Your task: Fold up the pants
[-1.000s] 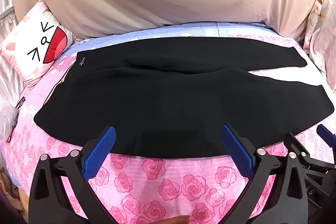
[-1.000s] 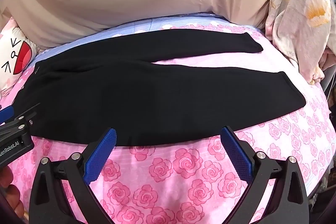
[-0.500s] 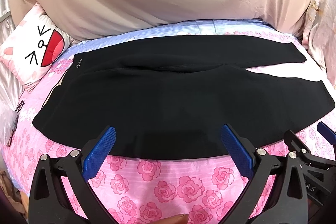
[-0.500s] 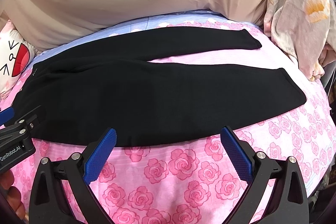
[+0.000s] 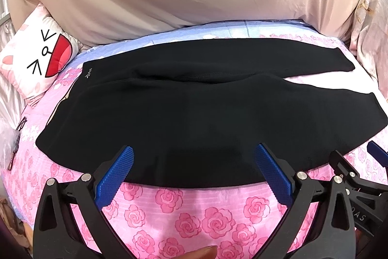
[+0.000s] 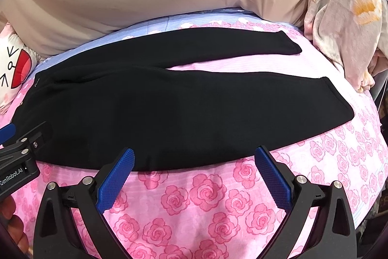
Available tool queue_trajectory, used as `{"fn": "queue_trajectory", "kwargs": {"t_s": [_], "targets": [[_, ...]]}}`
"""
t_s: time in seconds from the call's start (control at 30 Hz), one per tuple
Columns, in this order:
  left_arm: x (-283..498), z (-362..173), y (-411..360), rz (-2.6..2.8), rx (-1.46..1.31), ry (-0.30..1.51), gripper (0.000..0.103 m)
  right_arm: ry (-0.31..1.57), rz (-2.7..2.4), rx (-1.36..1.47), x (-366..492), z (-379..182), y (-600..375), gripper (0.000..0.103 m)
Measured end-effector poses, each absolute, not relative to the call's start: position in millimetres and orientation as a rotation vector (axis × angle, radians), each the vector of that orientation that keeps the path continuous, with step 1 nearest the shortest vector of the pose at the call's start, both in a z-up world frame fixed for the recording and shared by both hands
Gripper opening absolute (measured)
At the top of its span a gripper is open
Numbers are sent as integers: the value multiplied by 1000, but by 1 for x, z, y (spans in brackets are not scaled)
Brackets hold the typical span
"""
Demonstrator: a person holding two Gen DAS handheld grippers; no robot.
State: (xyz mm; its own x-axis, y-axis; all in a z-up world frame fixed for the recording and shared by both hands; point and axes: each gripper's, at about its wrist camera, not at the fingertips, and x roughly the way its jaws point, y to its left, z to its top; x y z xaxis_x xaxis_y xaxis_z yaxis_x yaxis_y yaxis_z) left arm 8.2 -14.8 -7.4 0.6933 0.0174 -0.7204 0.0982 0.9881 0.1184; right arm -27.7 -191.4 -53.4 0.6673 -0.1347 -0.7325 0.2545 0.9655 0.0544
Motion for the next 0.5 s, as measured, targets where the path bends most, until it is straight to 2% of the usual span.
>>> {"fn": "queue_trajectory", "kwargs": {"t_s": [0.5], "targets": [[21, -9, -23, -43, 168, 812, 98, 820, -221, 157, -13, -54, -198, 98]]}}
